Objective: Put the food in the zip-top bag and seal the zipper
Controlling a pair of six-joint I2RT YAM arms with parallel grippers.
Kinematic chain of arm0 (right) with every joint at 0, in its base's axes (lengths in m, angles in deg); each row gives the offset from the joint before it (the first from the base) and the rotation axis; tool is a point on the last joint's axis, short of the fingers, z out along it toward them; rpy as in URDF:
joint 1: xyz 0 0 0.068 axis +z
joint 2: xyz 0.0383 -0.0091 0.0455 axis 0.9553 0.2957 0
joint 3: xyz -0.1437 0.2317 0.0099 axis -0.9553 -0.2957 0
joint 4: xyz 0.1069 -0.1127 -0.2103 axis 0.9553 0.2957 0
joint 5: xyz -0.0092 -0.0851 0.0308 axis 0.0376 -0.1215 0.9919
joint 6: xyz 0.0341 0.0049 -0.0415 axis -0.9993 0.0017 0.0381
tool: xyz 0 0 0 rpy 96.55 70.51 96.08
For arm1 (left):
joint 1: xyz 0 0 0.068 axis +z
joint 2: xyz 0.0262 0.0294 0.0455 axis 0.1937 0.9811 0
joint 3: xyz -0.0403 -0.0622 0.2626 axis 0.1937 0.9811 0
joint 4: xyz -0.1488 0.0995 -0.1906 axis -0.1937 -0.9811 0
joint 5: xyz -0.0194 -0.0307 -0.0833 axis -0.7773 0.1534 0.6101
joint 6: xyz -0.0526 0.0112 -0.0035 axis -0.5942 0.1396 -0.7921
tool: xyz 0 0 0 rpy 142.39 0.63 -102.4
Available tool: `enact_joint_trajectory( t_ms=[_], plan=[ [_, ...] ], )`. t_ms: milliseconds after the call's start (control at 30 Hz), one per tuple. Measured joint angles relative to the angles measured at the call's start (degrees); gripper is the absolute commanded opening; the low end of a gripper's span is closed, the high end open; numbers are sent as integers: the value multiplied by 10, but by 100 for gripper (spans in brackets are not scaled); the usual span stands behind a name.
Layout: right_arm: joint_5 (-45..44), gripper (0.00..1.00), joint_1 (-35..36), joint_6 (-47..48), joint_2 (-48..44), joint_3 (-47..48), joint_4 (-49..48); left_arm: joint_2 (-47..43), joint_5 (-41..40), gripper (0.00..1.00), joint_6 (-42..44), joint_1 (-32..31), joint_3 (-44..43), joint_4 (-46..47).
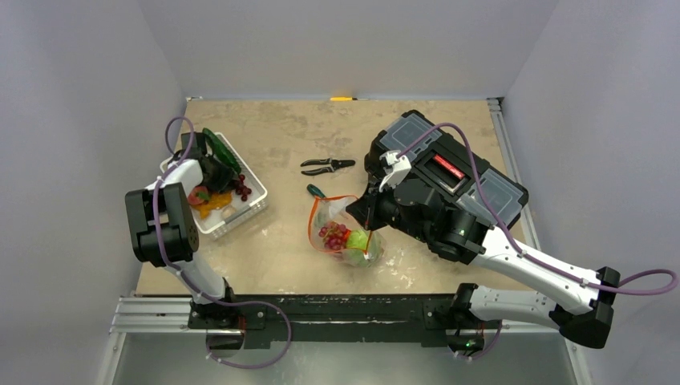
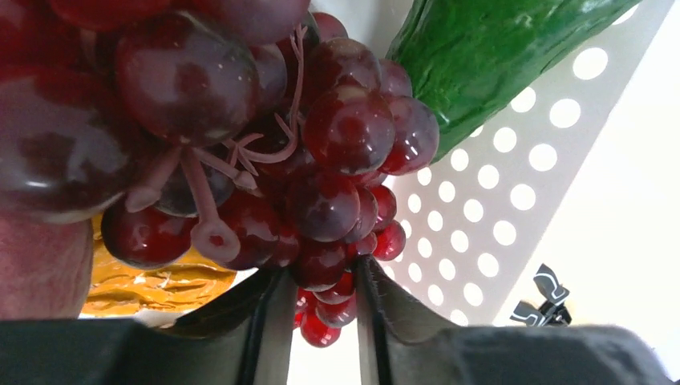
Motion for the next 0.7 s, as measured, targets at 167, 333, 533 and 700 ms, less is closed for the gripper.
enact_joint_trajectory(
  t_ms=[167,333,533,700],
  plan=[
    [0,0,0,0,0,0,0,-14,5,10,8,0,0,-1],
    [0,0,0,0,5,0,0,-46,4,5,15,0,6,-1],
    [0,0,0,0,14,0,0,-111,-1,2,15,0,17,-16],
    [0,0,0,0,14,0,-1,-213,1,0,26,-1,39,-15]
  ],
)
